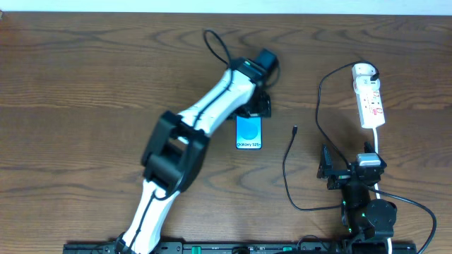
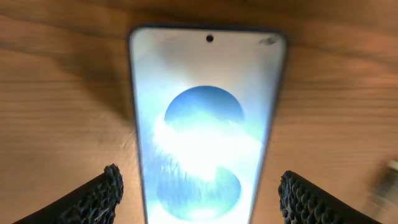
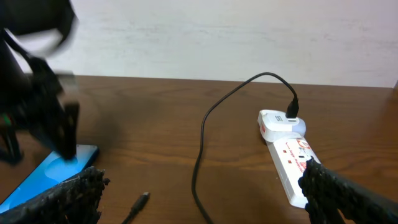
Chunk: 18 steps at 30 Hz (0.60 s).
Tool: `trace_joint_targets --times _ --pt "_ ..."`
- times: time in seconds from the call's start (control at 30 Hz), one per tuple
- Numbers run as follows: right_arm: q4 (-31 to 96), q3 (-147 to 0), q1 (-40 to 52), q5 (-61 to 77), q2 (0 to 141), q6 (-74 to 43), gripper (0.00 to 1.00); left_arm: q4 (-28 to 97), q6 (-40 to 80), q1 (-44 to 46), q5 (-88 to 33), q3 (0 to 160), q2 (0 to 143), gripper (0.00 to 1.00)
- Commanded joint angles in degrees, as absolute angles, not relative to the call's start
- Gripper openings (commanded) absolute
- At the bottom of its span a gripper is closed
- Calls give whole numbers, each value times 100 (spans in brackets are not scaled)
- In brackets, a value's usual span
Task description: Plug charger to phone and switch on socket
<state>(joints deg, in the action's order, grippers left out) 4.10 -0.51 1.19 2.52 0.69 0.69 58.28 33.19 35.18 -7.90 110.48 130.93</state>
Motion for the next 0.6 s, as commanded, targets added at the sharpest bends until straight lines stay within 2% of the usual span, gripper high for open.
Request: trace_joint_targets --times 0.0,0.13,0.17,0.23,0.27,0.57 --pt "429 -36 145 207 38 134 99 5859 3175 3144 -1671 11039 12551 82" --pt "429 -36 145 207 38 134 99 5883 3111 2803 -1839 11039 12405 83" --pt "429 -36 145 207 38 134 99 5883 3070 2738 -1839 11037 12407 85" --pt "429 -36 145 207 38 134 99 5885 3068 2705 -1837 11024 12433 99" --pt "429 -36 145 207 38 134 99 5883 3070 2707 -1822 10995 12440 100" --pt "429 -36 145 207 38 134 99 5732 3046 3245 -670 10503 12442 99"
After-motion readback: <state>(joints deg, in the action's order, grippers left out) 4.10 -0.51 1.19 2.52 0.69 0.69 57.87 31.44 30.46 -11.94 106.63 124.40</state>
